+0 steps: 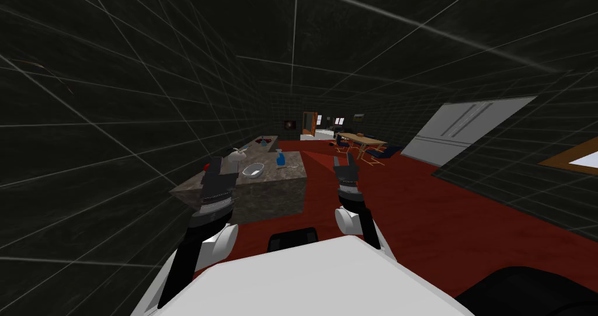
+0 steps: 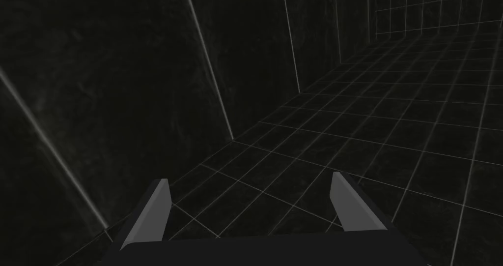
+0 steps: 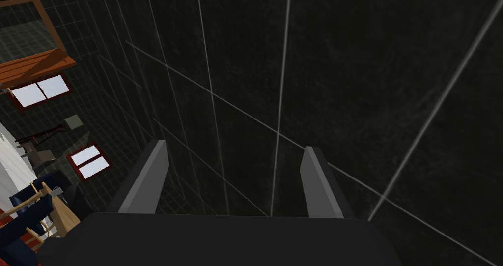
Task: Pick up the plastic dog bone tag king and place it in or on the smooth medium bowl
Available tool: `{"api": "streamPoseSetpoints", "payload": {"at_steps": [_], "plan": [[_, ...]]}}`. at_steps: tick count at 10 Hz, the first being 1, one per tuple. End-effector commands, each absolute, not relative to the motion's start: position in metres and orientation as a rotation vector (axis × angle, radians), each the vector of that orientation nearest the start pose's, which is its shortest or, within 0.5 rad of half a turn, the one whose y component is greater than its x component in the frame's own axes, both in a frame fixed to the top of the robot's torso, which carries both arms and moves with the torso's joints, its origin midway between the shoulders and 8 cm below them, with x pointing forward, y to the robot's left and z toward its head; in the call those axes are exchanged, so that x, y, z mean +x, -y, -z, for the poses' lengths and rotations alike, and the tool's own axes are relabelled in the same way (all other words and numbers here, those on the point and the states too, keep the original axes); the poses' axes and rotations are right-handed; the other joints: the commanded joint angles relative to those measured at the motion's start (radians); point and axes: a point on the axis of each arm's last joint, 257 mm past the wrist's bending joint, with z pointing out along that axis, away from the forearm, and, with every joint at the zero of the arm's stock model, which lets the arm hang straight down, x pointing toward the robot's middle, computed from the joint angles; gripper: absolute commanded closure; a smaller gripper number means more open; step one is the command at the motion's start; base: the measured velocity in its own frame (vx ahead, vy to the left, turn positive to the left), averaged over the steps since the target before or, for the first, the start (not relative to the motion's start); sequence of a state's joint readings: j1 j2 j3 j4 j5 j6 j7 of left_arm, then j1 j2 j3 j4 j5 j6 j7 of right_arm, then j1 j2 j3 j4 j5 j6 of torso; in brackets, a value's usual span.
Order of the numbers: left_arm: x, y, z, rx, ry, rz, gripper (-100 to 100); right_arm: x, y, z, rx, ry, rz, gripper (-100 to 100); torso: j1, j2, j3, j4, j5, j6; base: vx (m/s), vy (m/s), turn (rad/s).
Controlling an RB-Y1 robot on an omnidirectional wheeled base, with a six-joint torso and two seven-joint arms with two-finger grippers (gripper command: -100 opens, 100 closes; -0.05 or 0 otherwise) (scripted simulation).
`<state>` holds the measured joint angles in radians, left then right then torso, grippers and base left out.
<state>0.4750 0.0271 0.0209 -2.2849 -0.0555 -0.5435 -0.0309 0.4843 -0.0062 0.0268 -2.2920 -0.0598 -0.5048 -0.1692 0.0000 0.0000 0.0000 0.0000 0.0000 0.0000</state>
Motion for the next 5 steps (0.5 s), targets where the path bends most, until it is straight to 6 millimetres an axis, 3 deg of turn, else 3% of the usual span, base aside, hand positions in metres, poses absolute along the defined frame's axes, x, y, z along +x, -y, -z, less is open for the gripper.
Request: {"api": "streamPoseSetpoints", "payload": {"at_steps": [1,5], "plan": [[0.343,-0.267,-0.035,-0.516,-0.676,1.238,-100,0.342,0.275,-0.035,0.73,-0.511,-1.538,0,0.0,0.0,0.0,0.0,0.0,0.0,0.014,-0.023,-0.035],[0.359,-0.259,-0.009,-0.503,-0.807,1.207,-100,0.342,0.275,-0.036,0.73,-0.51,-1.538,0,-0.004,-0.001,-0.001,0.0,-0.001,0.0,0.016,-0.057,-0.039]]}}
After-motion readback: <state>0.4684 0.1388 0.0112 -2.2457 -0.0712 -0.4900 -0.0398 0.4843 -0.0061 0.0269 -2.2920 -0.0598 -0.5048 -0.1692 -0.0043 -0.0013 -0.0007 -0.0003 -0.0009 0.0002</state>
